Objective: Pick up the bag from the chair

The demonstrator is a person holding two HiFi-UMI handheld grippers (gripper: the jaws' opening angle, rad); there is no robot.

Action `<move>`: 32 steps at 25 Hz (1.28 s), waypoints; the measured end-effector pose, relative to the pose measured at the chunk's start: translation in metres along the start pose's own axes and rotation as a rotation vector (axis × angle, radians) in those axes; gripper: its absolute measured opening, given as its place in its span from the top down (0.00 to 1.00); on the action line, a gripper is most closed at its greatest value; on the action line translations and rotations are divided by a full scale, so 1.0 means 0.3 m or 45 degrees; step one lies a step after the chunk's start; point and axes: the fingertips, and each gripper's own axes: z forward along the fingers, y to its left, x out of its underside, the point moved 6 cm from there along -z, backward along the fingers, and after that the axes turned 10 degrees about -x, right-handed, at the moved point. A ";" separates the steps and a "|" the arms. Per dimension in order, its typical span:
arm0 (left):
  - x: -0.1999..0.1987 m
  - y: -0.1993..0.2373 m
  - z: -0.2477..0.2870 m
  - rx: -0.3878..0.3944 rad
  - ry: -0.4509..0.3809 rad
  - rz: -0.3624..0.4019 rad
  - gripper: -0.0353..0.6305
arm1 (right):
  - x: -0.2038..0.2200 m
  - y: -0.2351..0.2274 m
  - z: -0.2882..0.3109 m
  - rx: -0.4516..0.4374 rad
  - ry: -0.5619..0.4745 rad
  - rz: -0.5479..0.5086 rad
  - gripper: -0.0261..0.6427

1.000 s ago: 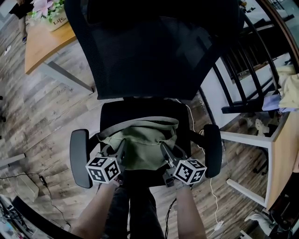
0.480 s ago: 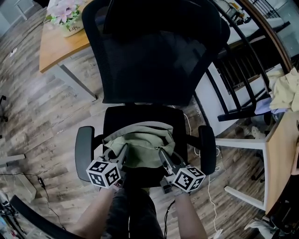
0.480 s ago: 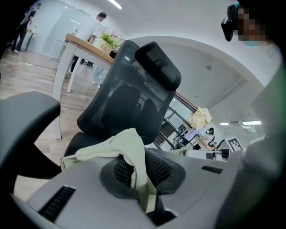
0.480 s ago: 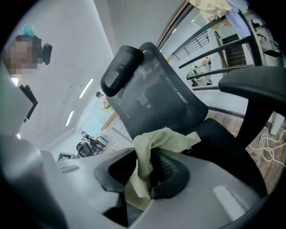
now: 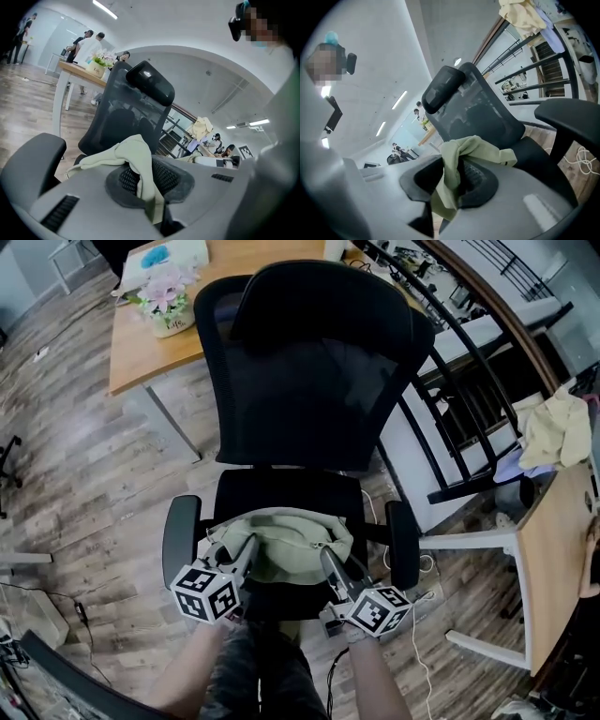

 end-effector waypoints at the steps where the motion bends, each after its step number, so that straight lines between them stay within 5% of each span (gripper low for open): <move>1: -0.011 -0.009 -0.016 0.002 -0.010 0.007 0.91 | -0.008 0.019 -0.006 -0.010 -0.010 -0.004 0.82; 32: -0.291 -0.285 -0.323 0.074 -0.191 0.180 0.91 | -0.252 0.386 -0.218 -0.133 -0.150 -0.182 0.82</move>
